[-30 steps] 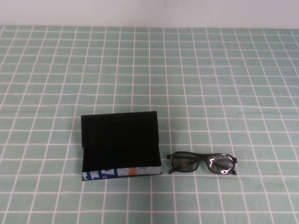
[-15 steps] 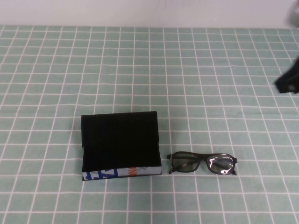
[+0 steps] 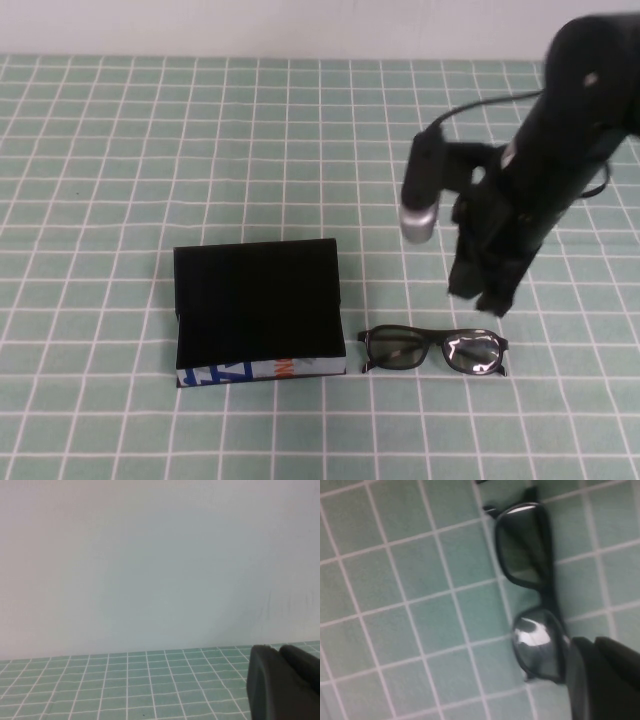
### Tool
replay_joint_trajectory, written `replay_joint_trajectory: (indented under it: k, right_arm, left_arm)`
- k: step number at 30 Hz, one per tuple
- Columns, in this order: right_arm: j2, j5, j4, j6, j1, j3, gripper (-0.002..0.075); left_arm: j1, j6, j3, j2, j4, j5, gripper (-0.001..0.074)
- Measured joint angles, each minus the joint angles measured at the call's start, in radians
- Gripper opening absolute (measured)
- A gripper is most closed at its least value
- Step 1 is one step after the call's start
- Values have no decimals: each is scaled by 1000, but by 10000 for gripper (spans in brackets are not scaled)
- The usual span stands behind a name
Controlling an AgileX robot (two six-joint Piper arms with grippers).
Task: Return glasses to glasses case
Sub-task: Pick up the glasses from the table
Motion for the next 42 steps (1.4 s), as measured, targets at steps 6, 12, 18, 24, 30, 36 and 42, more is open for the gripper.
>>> replay_joint_trajectory:
  k: [6,12,18,24,30,36,42]
  right_arm:
    - [88,-6,45,-6,8,0,143]
    - [130,-68,19,-6,8,-4,325]
    - [189,-104,17,-7,8,-6,335]
    - [238,-115,15,-7,8,-7,335]
    - [273,-135,15,-10,8,-7,335]
    - [283,-137,23,-10,8,-7,231]
    - [283,-100,48,-10,8,-10,38]
  left_arm:
    - [0,0,0,0,0,0,-2]
    - [0,0,0,0,-9,0,-2]
    - [0,0,0,0,-10,0,-2]
    - [0,0,0,0,-10,0,-2]
    - [0,0,0,0,-10,0,-2]
    - [0,0,0,0,-10,0,-2]
    - [0,0,0,0,-10,0,-2]
